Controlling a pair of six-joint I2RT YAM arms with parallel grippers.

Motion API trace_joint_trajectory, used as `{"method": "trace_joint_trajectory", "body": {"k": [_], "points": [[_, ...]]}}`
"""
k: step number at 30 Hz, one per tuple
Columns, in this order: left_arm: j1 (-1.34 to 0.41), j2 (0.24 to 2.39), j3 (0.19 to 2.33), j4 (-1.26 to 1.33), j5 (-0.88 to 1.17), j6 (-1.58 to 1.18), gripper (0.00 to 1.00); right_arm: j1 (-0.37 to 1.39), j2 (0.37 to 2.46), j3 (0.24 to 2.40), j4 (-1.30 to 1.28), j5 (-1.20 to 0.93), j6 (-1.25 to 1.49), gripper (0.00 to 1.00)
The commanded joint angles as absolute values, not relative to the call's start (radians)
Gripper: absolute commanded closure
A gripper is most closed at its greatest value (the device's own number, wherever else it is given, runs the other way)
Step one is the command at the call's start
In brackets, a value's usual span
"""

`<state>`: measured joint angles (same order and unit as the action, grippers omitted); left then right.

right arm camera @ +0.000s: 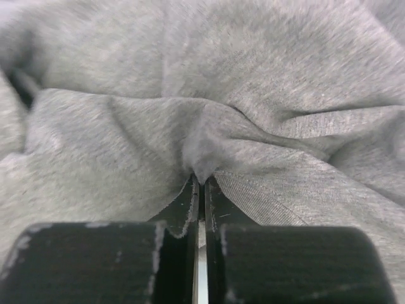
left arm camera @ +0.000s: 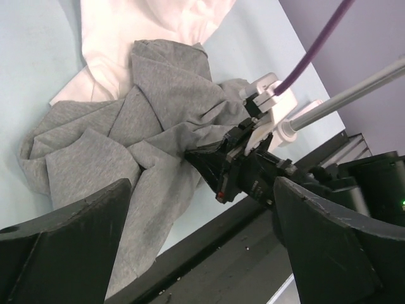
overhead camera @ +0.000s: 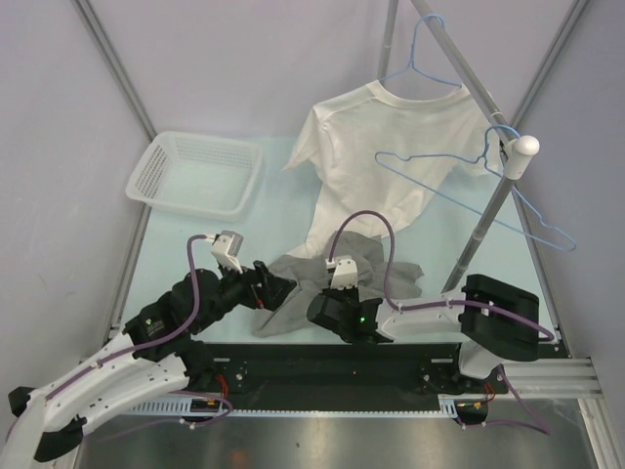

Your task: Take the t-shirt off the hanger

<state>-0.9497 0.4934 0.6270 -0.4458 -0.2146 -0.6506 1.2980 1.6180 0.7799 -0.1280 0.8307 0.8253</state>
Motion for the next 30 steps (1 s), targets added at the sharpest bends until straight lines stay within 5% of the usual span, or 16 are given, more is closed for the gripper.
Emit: {"method": "trace_joint_trajectory", "body": {"k": [1, 4, 5, 6, 7, 9, 21, 30], "points": [[-0.95, 0.541, 0.69, -0.384, -0.128, -0.552, 0.0, 1.331, 1.452, 0.75, -0.048, 0.922, 0.799, 1.0], [-0.946, 0.679, 0.742, -0.434, -0.086, -0.514, 0.0, 1.332, 1.36, 0.707, -0.101, 0.928, 0.845, 0.98], [-0.946, 0.721, 0.788, -0.461, -0.092, -0.502, 0.0, 1.327, 1.339, 0.701, -0.124, 0.904, 0.853, 0.9], [-0.946, 0.815, 0.81, -0.516, -0.101, -0.476, 0.0, 1.319, 1.321, 0.692, -0.132, 0.896, 0.87, 0.58], [-0.946, 0.853, 0.831, -0.538, -0.126, -0.465, 0.0, 1.321, 1.307, 0.686, -0.147, 0.891, 0.89, 0.37], [-0.946, 0.926, 0.874, -0.566, -0.129, -0.419, 0.0, 1.327, 1.267, 0.68, -0.218, 0.899, 0.932, 0.11], [-0.948, 1.328, 0.933, -0.46, -0.078, -0.353, 0.0, 1.378, 1.0, 0.603, -0.333, 0.966, 1.005, 0.09], [-0.976, 1.532, 0.953, -0.404, -0.169, -0.514, 0.0, 1.384, 0.983, 0.583, -0.328, 0.977, 1.014, 0.1]]}}
